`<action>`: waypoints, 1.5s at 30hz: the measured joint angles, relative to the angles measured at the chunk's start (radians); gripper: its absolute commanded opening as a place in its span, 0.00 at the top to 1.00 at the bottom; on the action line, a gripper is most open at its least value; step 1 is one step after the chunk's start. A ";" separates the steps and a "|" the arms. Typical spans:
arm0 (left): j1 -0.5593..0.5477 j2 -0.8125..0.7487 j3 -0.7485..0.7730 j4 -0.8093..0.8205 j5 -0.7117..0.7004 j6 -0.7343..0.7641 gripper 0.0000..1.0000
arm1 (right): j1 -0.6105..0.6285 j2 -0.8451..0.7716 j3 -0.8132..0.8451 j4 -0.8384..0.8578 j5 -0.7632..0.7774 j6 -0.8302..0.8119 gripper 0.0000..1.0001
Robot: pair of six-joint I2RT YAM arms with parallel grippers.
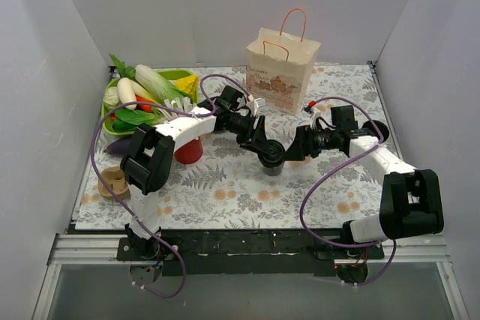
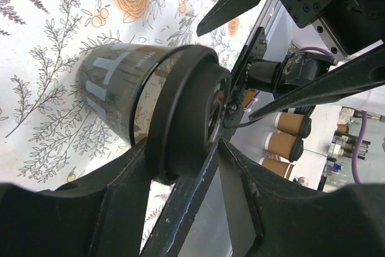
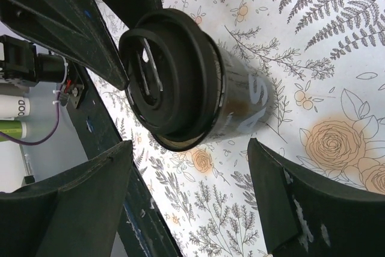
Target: Pack the takeout coffee
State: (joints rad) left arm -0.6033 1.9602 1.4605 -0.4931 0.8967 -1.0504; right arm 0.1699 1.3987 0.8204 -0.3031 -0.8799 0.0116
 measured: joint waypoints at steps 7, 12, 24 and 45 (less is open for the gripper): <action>-0.001 0.000 0.000 0.000 -0.056 0.003 0.51 | 0.000 0.019 -0.001 0.043 0.002 0.063 0.17; -0.002 0.000 0.002 0.001 -0.063 0.003 0.51 | 0.000 0.030 -0.001 0.053 0.002 0.080 0.18; -0.006 0.000 0.028 0.016 -0.005 0.015 0.50 | -0.001 0.033 -0.001 0.048 0.002 0.074 0.19; -0.015 -0.025 0.071 0.002 -0.145 0.042 0.48 | -0.005 0.035 0.000 0.044 0.010 0.069 0.19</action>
State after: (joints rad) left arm -0.6186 1.9354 1.5318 -0.4915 0.7513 -1.0088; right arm 0.1646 1.4338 0.8200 -0.2588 -0.8703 0.0803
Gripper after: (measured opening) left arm 0.516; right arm 0.810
